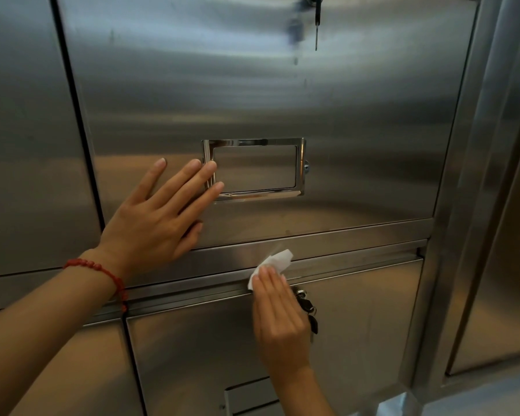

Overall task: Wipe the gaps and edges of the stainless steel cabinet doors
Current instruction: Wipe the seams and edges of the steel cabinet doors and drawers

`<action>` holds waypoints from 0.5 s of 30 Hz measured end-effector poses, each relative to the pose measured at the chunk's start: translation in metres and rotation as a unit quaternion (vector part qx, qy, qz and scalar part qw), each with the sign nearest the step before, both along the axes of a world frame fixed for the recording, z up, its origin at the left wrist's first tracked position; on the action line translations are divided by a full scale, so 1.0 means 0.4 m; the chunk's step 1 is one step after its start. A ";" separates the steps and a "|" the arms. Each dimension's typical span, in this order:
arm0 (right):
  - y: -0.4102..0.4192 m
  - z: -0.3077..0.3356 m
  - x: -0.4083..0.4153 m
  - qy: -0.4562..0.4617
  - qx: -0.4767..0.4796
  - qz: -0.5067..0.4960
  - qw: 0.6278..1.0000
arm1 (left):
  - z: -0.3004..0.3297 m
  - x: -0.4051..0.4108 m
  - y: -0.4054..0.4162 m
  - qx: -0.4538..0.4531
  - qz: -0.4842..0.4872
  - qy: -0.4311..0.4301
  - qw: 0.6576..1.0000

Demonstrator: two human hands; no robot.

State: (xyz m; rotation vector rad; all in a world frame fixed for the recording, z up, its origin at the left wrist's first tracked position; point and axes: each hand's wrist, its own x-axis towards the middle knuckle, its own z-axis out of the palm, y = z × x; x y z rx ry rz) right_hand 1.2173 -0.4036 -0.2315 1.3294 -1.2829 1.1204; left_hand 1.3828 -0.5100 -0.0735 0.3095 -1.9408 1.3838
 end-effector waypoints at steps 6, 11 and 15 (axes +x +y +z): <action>-0.002 0.007 0.012 0.033 0.009 0.008 0.999 | 0.000 0.001 -0.002 0.000 -0.001 0.000 1.000; 0.013 0.008 -0.029 0.034 0.014 -0.003 0.999 | 0.000 0.001 0.001 0.000 -0.007 0.003 1.000; 0.028 0.009 -0.078 0.023 -0.001 -0.024 0.999 | 0.001 0.001 0.000 -0.008 -0.006 0.004 1.000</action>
